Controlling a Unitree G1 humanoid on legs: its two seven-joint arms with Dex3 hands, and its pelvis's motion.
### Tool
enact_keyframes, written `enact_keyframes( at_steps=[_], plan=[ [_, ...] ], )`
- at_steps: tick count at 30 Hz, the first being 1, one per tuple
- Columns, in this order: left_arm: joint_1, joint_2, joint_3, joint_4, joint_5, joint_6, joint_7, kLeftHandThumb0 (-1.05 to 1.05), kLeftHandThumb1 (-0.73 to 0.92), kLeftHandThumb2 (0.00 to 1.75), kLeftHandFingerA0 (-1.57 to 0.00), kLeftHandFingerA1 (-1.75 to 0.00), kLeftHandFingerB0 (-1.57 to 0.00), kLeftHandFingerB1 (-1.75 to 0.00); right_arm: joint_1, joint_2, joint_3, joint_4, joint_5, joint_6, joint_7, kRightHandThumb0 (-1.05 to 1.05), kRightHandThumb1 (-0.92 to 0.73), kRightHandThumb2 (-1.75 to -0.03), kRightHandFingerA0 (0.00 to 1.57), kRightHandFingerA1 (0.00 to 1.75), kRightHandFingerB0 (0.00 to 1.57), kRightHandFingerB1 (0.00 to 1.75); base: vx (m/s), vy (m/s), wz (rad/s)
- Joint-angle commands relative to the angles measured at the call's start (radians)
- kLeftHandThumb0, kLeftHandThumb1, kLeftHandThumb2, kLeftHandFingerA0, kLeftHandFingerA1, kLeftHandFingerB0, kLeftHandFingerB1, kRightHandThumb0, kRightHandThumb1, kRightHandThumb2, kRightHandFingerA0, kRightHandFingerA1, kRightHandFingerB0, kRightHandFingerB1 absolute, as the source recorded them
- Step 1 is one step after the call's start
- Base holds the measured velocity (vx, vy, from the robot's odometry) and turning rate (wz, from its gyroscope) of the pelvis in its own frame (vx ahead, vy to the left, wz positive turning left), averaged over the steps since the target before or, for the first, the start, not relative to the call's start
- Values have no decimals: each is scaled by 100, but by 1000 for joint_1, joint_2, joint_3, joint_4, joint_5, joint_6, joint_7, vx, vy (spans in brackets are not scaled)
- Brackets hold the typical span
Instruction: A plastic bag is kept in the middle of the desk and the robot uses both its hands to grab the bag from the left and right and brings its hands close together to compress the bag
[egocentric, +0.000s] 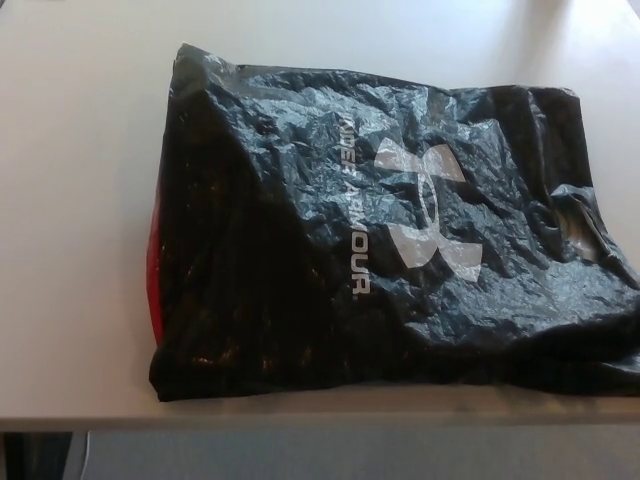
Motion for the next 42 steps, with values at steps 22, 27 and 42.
enact_keyframes(
  at_steps=[22, 27, 42],
  plan=[
    [-1007, 373, -86, 497, 21, 347, 102, -80, 92, 75, -27, -50, -19, -33, -1020, -334, -69, 453, -116, 417, -86, -86, -72, -109, 1, 24, 4, 23, 0, 0, 0],
    [-1053, 324, -150, 724, 112, 254, 145, -76, 92, 74, -29, -49, -22, -32, -1053, -351, -2, 632, -174, 473, -86, -85, -73, -108, 1, 24, 6, 17, 0, 0, 0],
    [-1013, 180, -283, 1193, 195, 186, 266, -63, 92, 74, -27, -42, -18, -32, -1012, -239, 113, 1099, -176, 367, -121, -80, -72, -108, 0, 22, 3, 20, 0, 0, 0]
  ],
)
